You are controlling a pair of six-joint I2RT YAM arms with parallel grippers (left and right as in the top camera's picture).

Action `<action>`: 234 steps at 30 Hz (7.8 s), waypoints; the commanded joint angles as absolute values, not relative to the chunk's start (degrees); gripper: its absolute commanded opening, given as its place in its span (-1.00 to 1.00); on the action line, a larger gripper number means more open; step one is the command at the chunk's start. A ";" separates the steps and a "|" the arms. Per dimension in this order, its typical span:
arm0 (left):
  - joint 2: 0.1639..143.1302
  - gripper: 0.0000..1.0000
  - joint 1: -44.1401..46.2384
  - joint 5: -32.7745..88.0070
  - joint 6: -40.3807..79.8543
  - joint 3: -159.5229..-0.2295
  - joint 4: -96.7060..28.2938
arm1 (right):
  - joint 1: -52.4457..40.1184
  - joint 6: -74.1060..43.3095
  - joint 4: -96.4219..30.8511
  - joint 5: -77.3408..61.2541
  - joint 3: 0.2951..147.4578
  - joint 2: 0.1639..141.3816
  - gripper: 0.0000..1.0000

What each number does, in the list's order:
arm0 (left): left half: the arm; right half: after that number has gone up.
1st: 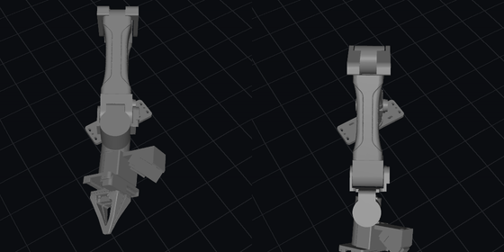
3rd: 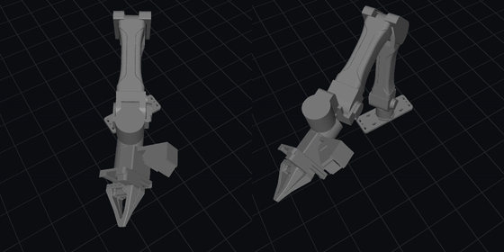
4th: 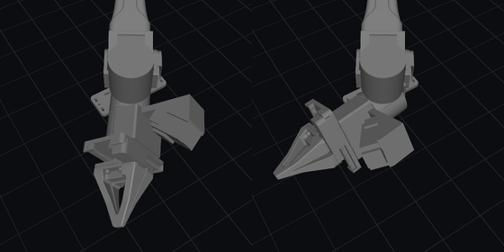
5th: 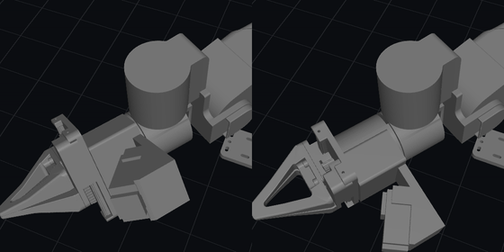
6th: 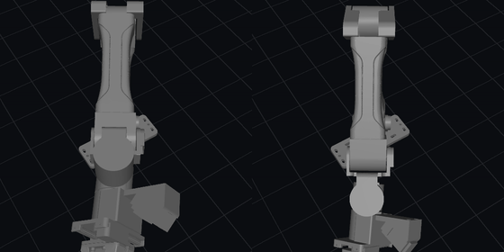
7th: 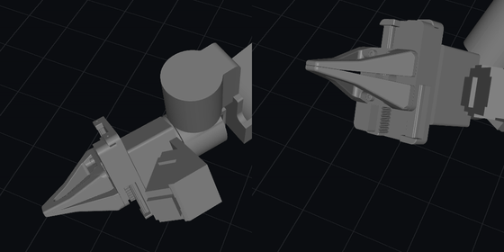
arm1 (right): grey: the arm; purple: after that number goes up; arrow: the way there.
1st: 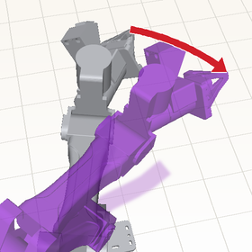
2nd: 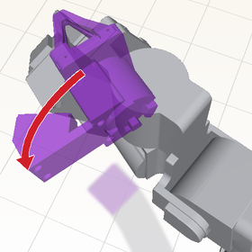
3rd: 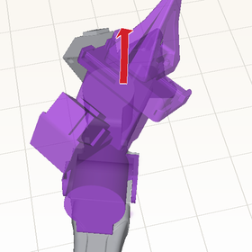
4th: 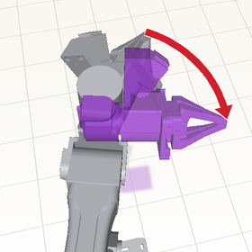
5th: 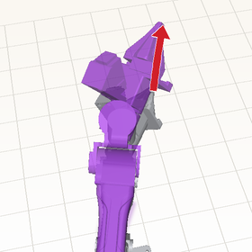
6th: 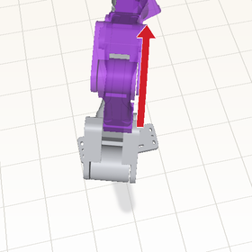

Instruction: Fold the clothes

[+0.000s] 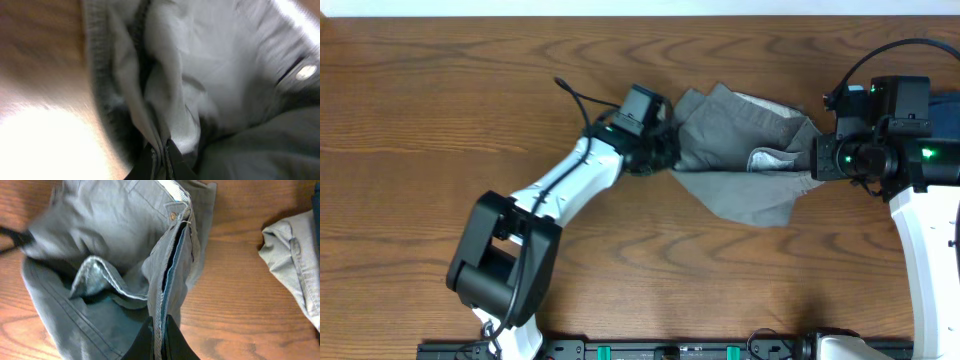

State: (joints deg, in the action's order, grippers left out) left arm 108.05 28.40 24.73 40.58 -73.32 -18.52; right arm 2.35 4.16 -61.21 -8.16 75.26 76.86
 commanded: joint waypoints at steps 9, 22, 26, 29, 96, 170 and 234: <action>103.46 -0.88 6.68 24.45 36.93 -99.44 -20.73 | 3.05 7.09 -66.81 -2.17 75.81 76.88 -0.98; 95.85 -0.88 -2.87 19.79 33.63 -103.04 -32.69 | 3.05 4.89 -51.03 10.20 75.81 76.88 -0.90; 95.44 -0.88 -2.92 18.31 29.82 -103.00 -35.90 | 3.03 2.11 -45.12 10.96 75.81 76.88 -0.77; 95.83 -0.88 -2.81 18.35 28.93 -102.87 -40.14 | 3.05 1.87 -45.84 9.65 75.77 76.90 -0.81; 107.11 -0.75 20.47 18.85 12.69 -93.69 -54.50 | 3.05 -4.23 -60.62 10.07 75.64 77.58 -0.96; 99.83 -0.54 6.39 23.51 15.03 -111.53 -56.62 | 3.36 -12.84 -62.61 6.17 75.68 77.49 -0.98; 110.28 -0.88 12.47 29.93 21.02 -109.86 -39.55 | 2.50 -8.05 -60.69 -1.98 75.68 76.38 -0.98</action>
State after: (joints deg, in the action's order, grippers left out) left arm 119.35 15.18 31.29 22.76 -108.22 -39.97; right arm 2.44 -9.74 -62.43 -1.74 75.18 77.47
